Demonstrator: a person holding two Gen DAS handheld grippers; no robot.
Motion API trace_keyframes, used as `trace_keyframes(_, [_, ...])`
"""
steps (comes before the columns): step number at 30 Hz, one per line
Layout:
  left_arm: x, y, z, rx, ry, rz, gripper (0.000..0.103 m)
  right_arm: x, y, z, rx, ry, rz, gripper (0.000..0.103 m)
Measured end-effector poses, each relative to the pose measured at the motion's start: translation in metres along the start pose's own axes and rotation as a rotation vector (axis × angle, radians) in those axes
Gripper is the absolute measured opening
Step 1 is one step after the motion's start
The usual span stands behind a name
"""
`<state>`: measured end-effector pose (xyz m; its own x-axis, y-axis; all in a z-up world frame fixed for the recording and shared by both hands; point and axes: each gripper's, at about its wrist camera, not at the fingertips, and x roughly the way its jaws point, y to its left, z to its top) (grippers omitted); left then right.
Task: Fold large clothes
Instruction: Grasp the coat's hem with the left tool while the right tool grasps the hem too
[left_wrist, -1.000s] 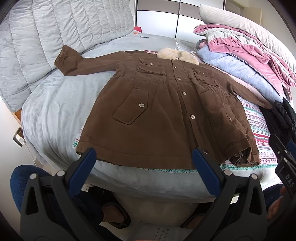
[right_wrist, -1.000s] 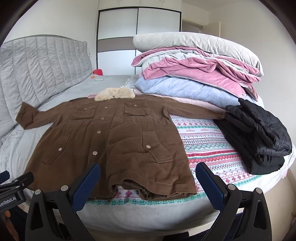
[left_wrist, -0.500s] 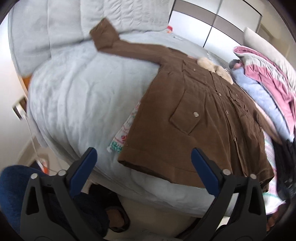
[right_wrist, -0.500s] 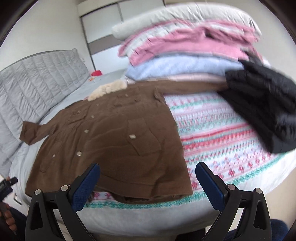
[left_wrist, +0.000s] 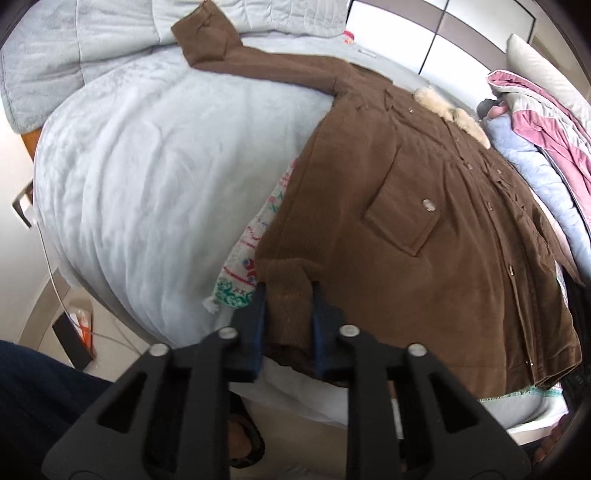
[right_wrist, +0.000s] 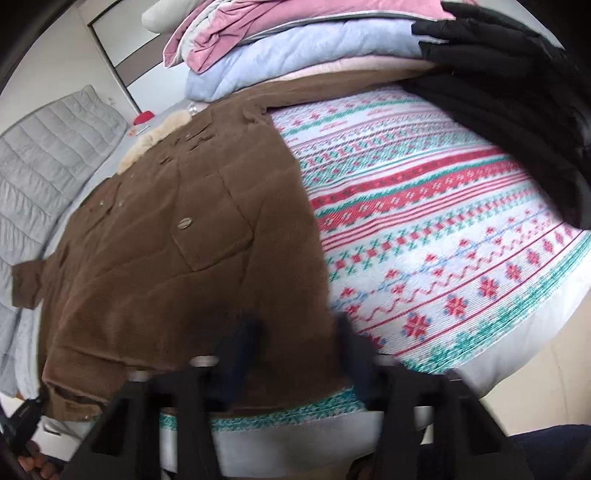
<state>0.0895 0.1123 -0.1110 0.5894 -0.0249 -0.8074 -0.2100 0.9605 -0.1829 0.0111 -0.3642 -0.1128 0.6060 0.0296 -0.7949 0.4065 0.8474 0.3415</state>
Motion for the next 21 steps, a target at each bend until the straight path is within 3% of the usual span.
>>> trace_keyframes(3, [-0.014, 0.009, 0.007, -0.027, -0.033, -0.012, 0.018, -0.021, 0.001, 0.006, -0.027, -0.054, 0.014, 0.009])
trace_keyframes(7, [-0.063, 0.018, 0.031, -0.043, -0.117, -0.058, 0.017, -0.077, 0.005, 0.022, -0.055, -0.146, 0.069, 0.008])
trace_keyframes(10, [-0.084, 0.02, 0.043, -0.034, -0.144, -0.068, 0.017, -0.098, 0.008, 0.032, -0.072, -0.167, 0.102, 0.008])
trace_keyframes(13, [-0.067, 0.027, 0.04, -0.038, -0.104, -0.026, 0.017, -0.083, 0.005, 0.027, -0.101, -0.126, 0.031, 0.008])
trace_keyframes(16, [-0.032, 0.031, 0.028, -0.02, -0.018, 0.035, 0.019, -0.039, -0.004, 0.008, -0.137, 0.008, -0.057, 0.01])
trace_keyframes(18, [-0.016, 0.035, 0.021, -0.055, 0.042, 0.032, 0.025, -0.017, -0.011, 0.004, -0.1, 0.09, -0.057, 0.016])
trace_keyframes(19, [-0.017, 0.038, 0.022, -0.07, 0.049, 0.034, 0.031, -0.02, -0.012, 0.008, -0.09, 0.075, -0.051, 0.017])
trace_keyframes(21, [-0.029, 0.044, 0.027, -0.108, 0.027, 0.048, 0.032, -0.036, -0.013, 0.021, -0.099, 0.004, -0.045, 0.026])
